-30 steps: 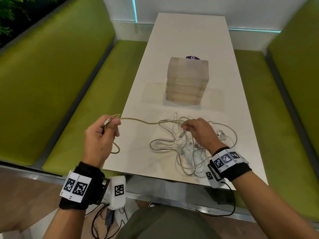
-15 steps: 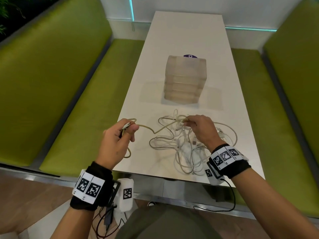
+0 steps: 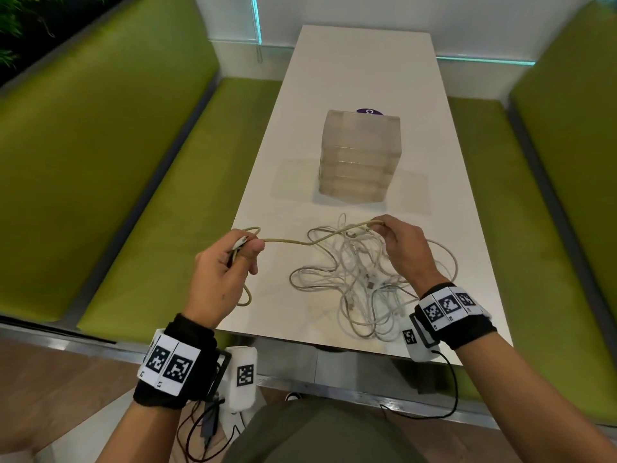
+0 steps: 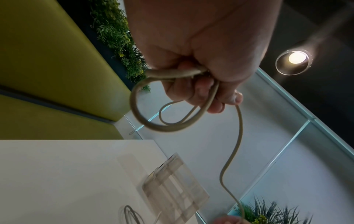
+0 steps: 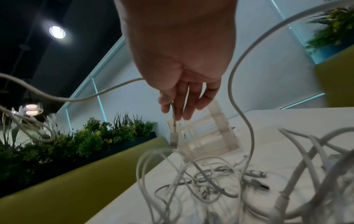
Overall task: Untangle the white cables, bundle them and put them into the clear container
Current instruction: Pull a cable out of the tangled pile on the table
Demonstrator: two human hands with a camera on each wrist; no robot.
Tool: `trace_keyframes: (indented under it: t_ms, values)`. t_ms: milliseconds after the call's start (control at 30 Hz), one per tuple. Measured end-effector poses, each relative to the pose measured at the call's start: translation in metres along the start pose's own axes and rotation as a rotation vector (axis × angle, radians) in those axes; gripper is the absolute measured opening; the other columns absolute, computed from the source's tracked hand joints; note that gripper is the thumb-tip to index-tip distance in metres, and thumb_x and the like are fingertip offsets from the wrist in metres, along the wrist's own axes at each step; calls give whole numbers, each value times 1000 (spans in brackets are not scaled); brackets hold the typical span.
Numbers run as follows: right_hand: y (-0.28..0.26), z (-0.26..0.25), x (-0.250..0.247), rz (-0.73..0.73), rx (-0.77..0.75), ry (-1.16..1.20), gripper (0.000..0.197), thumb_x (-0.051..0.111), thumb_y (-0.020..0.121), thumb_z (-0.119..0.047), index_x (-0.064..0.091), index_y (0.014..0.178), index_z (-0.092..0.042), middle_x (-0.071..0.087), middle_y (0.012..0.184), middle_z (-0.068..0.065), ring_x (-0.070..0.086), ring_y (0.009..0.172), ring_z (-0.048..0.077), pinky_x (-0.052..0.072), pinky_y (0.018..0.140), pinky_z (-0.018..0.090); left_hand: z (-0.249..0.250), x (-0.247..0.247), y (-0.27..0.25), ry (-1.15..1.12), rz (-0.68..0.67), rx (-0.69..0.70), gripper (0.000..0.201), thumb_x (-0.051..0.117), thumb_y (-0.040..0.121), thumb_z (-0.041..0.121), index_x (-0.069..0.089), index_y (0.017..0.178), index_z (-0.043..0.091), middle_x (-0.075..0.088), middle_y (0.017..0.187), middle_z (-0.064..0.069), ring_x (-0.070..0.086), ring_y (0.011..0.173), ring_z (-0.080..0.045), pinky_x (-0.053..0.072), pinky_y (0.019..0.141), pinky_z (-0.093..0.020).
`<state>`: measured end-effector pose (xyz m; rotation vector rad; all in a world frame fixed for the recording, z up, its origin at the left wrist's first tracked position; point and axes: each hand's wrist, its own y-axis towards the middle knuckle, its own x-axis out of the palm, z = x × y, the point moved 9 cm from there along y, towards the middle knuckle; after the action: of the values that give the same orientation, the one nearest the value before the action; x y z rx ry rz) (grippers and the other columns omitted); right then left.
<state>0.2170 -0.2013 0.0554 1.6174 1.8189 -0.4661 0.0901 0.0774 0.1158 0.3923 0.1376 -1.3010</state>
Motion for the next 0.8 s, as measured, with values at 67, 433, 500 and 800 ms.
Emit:
trace_keyframes:
  t_ms: [67,433,500,800]
  values:
    - [-3,-9,-1,-42,-11,135,20,51,96,-12,68,106,-19,71,83,-7,64,77,6,48,74,24,3,4,-1,11,-40,8,23,53,86,51,62,80,30,54,57,2,39,50,-8,32,48,-23]
    - [-100,-96,62,-991,-118,252,61,53,96,-15,28,147,-36,66,75,-11,59,73,-2,40,78,11,0,100,-39,9,-737,-115,24,48,98,15,65,82,11,58,57,0,49,52,-6,38,55,-19]
    - [-106,-101,67,-993,-110,404,42,54,94,-8,50,131,-26,68,83,-2,63,76,13,44,78,20,5,113,-44,-47,-741,-89,28,45,99,22,62,79,13,62,64,-6,49,54,-8,39,56,-21]
    - [-112,-73,67,-946,6,470,22,59,91,-5,59,113,-7,62,80,5,56,76,17,42,70,30,-17,135,-67,-223,-807,-367,37,36,98,44,52,87,12,62,66,-10,48,47,-20,38,45,-27]
